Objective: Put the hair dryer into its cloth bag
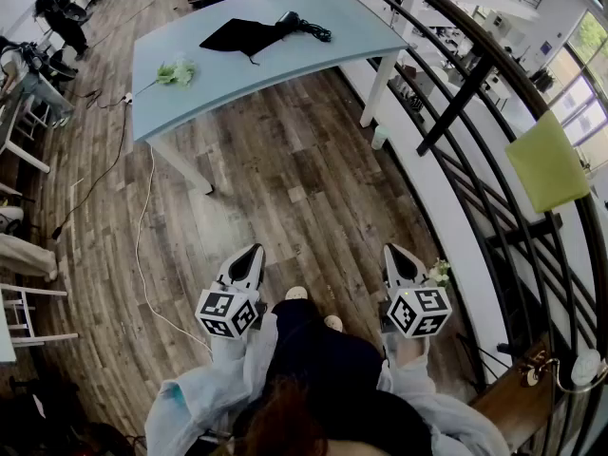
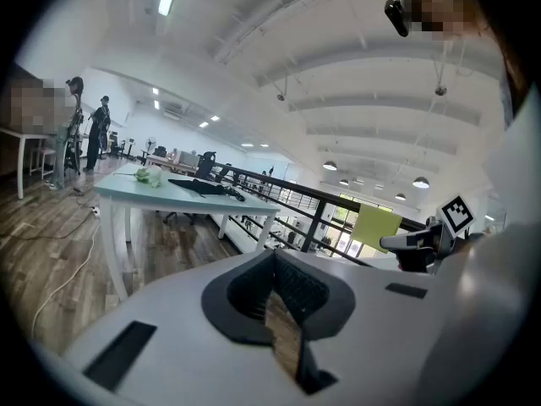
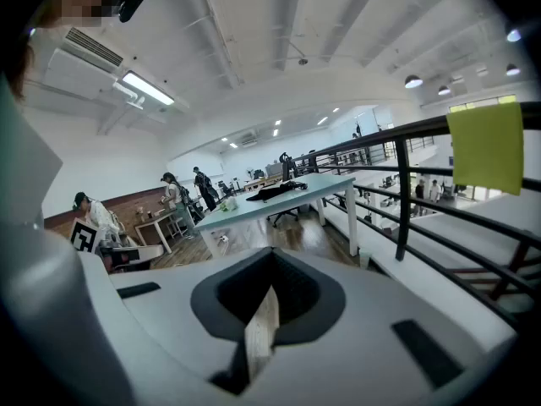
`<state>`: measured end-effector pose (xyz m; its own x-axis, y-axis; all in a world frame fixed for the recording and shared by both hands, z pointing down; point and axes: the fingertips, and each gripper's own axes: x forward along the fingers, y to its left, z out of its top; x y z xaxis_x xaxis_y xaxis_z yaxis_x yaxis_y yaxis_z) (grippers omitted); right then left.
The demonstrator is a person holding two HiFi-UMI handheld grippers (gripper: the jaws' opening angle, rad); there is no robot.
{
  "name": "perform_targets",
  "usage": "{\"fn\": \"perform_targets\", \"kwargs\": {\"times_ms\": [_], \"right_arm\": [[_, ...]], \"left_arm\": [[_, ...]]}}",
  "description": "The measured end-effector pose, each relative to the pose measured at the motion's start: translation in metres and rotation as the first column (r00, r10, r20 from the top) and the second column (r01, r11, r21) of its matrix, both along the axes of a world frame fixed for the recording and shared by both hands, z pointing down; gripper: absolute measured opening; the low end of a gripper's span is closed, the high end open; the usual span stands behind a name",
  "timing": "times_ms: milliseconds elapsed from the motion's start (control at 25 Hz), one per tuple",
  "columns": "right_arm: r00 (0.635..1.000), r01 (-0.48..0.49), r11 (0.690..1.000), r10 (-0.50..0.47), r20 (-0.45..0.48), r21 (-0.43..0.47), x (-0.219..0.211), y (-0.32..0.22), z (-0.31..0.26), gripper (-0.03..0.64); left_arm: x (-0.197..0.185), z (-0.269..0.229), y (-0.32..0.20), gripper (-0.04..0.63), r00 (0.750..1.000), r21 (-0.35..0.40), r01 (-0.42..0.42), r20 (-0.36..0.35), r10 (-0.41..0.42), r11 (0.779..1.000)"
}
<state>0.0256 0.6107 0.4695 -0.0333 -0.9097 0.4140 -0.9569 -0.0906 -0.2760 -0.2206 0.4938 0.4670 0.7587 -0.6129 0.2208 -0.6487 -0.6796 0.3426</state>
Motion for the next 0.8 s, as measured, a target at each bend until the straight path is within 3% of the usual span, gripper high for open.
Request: {"fn": "perform_targets", "kwargs": {"times_ms": [160,360,600,800], "right_arm": [[1.000,0.009,1.000,-0.009,0.029,0.017,-0.005,0.037,0.003,0.008],[0.999,0.016,0.999,-0.017,0.044,0.035,-0.010,0.064,0.003,0.008],[0.996,0.055,0.997,-0.059,0.073,0.049,-0.024,0.076,0.003,0.008],[0.993,0.072,0.996,-0.078,0.094,0.061,-0.030,0.070,0.004,0.008]], "left_arm": [[0.007,0.001,0.043,0.017,1.000,-0.009,0.007,-0.022,-0.007,1.000],[0.011,-0.007,0.082,0.017,1.000,0.062,-0.015,0.012,0.014,0.998],[0.009,-0.015,0.106,0.017,1.000,0.085,0.016,-0.014,-0.015,0.996],[0.007,-0.014,0.110,0.017,1.000,0.101,0.022,0.016,-0.023,0.995]]}}
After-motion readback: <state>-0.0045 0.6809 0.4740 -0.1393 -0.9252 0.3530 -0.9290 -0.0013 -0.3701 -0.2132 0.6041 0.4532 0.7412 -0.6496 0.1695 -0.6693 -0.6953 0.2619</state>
